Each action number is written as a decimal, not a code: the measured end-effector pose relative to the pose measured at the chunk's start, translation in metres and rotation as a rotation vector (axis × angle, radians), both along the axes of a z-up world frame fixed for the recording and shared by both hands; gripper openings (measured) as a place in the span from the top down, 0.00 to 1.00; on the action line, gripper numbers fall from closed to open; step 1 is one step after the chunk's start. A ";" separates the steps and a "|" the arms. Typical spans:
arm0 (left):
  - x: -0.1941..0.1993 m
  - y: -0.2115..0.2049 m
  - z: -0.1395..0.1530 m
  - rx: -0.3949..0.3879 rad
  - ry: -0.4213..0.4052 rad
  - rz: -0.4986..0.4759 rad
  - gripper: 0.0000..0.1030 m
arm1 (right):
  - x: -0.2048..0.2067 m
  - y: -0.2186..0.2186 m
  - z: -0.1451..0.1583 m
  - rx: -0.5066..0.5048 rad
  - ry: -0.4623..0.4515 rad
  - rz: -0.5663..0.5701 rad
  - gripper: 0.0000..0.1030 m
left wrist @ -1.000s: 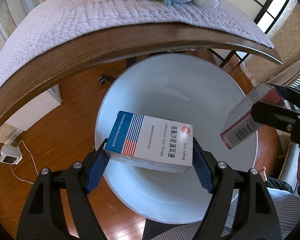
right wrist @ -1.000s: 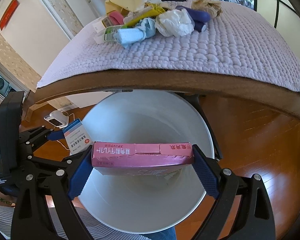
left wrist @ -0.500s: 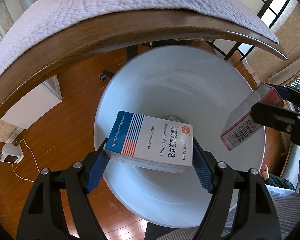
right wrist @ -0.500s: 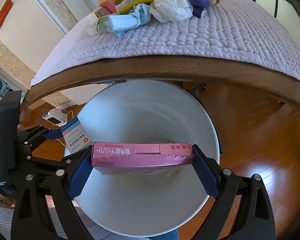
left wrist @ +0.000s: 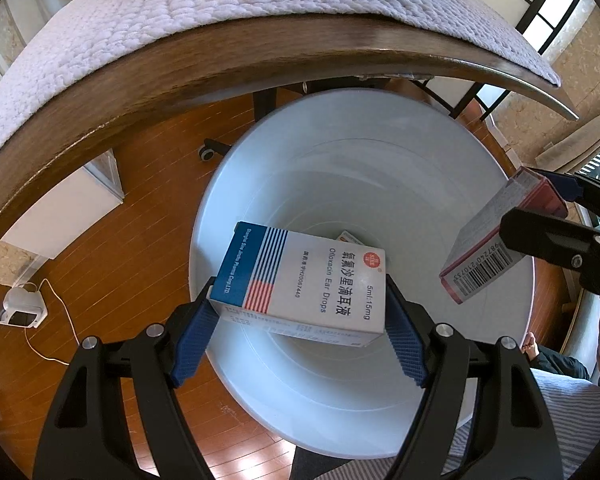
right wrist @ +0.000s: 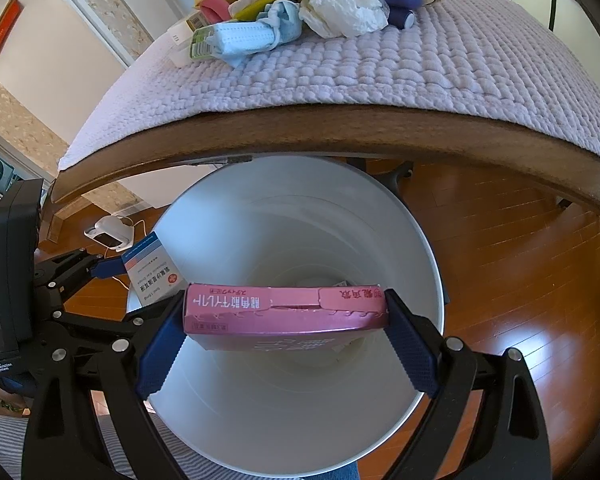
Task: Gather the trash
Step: 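Carry the ear-drops box and pink box in both grippers over the white bin, then open both grippers to drop the two boxes into the bin, then grasp the clear tape roll with the left gripper while the right grasps the crumpled paper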
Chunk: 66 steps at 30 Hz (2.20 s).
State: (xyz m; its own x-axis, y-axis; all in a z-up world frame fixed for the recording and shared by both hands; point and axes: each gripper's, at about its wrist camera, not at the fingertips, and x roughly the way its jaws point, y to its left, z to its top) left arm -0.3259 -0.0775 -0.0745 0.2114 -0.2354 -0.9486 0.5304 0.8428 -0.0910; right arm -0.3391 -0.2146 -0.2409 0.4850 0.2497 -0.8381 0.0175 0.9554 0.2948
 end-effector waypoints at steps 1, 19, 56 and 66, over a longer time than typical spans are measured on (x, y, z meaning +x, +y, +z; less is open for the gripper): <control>0.000 0.000 0.000 0.000 0.000 0.001 0.24 | 0.000 0.000 0.000 0.000 0.000 0.000 0.12; 0.001 0.001 0.003 -0.024 0.003 -0.013 0.23 | -0.001 0.000 0.001 -0.001 0.001 -0.010 0.11; 0.130 0.016 0.098 -0.119 -0.323 0.118 0.10 | 0.115 -0.114 0.119 -0.216 -0.304 -0.229 0.05; 0.176 -0.008 0.079 -0.123 -0.271 0.054 0.10 | 0.177 -0.122 0.093 -0.209 -0.236 -0.168 0.06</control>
State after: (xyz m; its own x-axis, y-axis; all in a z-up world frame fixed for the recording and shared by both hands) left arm -0.1499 -0.0852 0.0041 0.4686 -0.3268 -0.8208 0.5036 0.8621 -0.0557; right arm -0.1618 -0.3364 -0.1478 0.6912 -0.0150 -0.7225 0.1338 0.9851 0.1076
